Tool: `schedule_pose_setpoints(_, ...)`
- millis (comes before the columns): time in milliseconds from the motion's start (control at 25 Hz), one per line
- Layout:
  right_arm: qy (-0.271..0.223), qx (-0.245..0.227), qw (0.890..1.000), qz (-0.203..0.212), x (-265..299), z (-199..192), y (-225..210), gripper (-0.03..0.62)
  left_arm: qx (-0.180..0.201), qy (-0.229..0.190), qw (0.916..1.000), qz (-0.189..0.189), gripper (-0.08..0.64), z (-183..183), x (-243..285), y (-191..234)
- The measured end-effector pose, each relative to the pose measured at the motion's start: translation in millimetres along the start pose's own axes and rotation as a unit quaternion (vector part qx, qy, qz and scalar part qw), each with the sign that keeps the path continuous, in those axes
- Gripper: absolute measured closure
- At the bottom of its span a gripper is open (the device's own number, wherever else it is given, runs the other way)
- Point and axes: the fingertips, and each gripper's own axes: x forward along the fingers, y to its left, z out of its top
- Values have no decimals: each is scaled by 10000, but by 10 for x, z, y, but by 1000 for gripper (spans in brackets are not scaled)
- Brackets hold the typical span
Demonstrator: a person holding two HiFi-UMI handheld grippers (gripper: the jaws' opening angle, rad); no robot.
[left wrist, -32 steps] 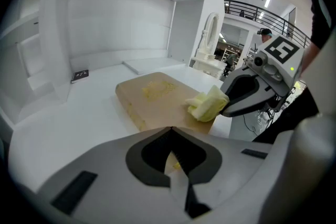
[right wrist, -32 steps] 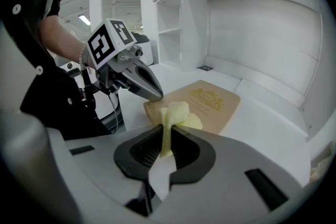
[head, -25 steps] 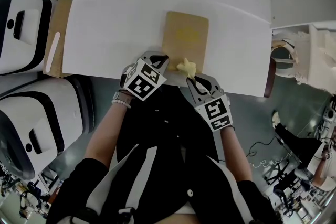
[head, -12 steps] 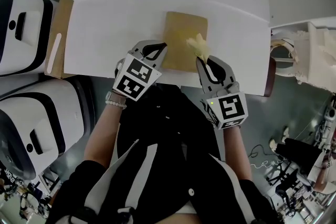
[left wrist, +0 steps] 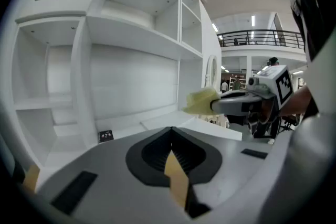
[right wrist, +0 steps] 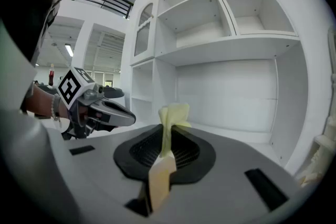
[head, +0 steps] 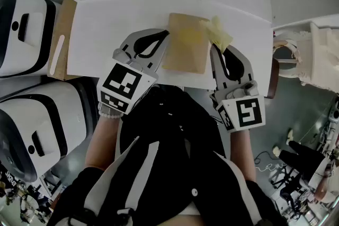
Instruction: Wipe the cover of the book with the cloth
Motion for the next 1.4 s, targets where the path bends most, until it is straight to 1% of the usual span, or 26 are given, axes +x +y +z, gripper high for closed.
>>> schedule_pose_setpoints(160,-208,22,9997,-79,-51,147,-19,554,59,-408,9991,-8,560,332,-123,-43)
schedule_pose_setpoints(280,-336,34,9993,-137,-88,233,-55,554,31,-544,9985,8,560,522,-188,-82)
schedule_pose_setpoints(520,-531,-30,9984,-193,-116,400,-88,554,189,-730,9972,-18,560,737,-291,-116)
schedule_pose_setpoints(880,-688,-114,9973,-238,-110,540,-103,554,279,-806,9963,-55,560,835,-305,-134)
schedule_pose_setpoints(1400,-649,-249,9974,-190,-32,570,-16,554,244,-862,9960,-73,560,830,-330,-84)
